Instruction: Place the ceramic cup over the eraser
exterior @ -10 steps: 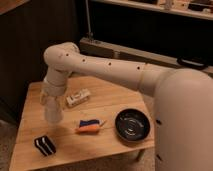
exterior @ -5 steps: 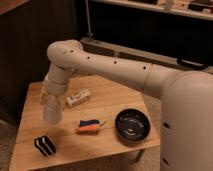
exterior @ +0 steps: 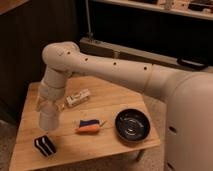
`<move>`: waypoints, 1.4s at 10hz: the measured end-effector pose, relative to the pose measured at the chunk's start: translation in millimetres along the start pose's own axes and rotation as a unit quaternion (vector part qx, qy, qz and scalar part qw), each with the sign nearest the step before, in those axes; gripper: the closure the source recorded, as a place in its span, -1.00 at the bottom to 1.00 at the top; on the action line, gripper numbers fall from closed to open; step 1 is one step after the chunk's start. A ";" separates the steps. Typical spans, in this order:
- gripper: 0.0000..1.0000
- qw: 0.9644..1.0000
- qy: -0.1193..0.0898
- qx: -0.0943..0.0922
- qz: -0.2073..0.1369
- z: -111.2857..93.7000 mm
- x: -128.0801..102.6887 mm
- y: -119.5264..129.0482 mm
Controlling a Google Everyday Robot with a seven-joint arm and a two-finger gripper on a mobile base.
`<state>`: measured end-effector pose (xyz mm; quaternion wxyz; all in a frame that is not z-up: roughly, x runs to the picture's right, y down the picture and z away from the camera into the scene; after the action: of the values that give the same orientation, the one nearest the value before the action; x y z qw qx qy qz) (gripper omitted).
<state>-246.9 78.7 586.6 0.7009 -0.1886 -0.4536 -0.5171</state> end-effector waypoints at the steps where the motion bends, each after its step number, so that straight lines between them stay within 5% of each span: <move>1: 0.42 1.000 -0.003 -0.003 -0.003 0.6 -6.9 1.4; 9: 0.42 0.999 -0.033 0.003 -0.037 0.8 -45.3 -4.3; 14: 0.42 0.997 -0.045 -0.011 -0.056 15.7 -66.2 -13.8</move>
<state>-269.7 121.4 537.0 0.6480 -0.1935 -0.4886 -0.5513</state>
